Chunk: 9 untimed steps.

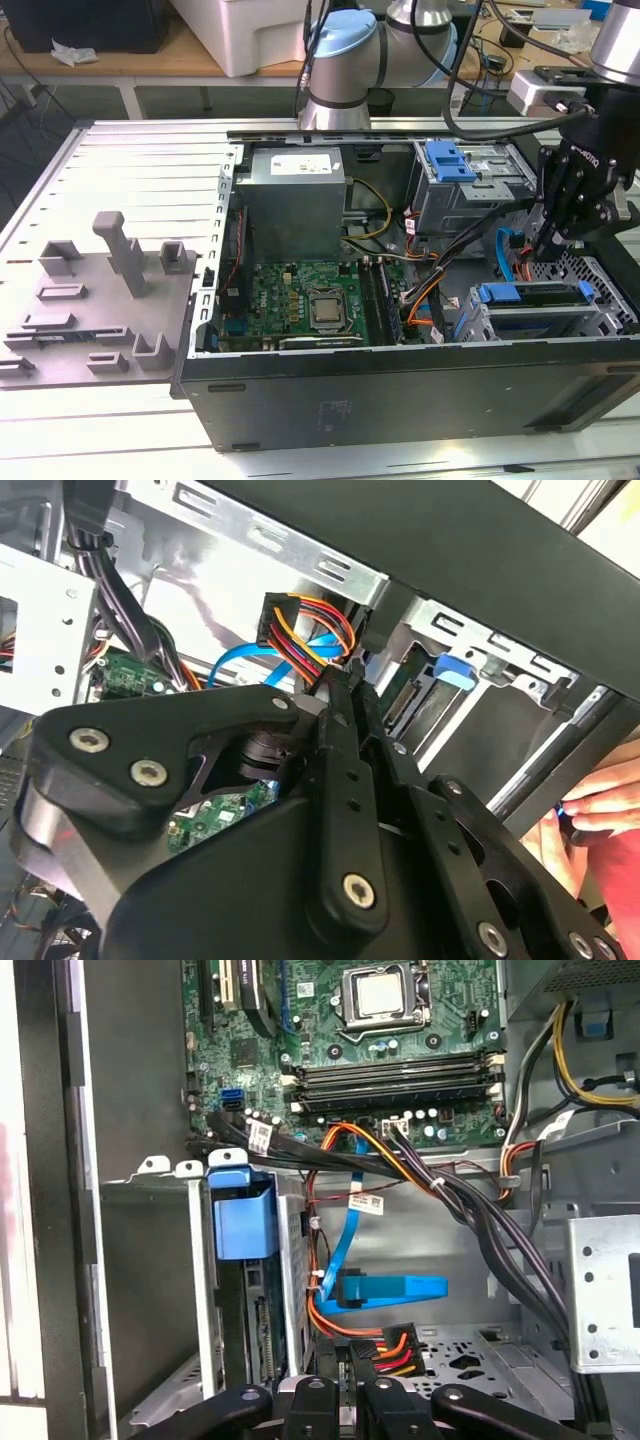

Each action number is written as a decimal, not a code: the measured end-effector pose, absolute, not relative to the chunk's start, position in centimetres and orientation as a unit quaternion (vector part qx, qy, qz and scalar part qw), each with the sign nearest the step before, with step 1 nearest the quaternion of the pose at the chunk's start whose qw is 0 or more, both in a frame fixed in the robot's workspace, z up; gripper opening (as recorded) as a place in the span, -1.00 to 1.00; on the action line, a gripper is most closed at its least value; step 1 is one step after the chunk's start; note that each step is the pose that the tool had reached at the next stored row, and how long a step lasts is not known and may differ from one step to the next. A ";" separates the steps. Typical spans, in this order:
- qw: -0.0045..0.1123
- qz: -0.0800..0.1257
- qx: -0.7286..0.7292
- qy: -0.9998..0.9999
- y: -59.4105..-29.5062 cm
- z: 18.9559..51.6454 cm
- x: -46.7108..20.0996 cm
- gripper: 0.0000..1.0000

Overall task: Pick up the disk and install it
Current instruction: 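Insert the first disk wire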

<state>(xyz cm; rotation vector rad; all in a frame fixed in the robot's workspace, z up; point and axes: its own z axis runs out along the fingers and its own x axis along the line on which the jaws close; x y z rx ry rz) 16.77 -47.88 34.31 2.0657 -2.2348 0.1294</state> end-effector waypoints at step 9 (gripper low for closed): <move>0.035 0.044 0.678 -0.733 -49.0 34.4 16.6 -0.67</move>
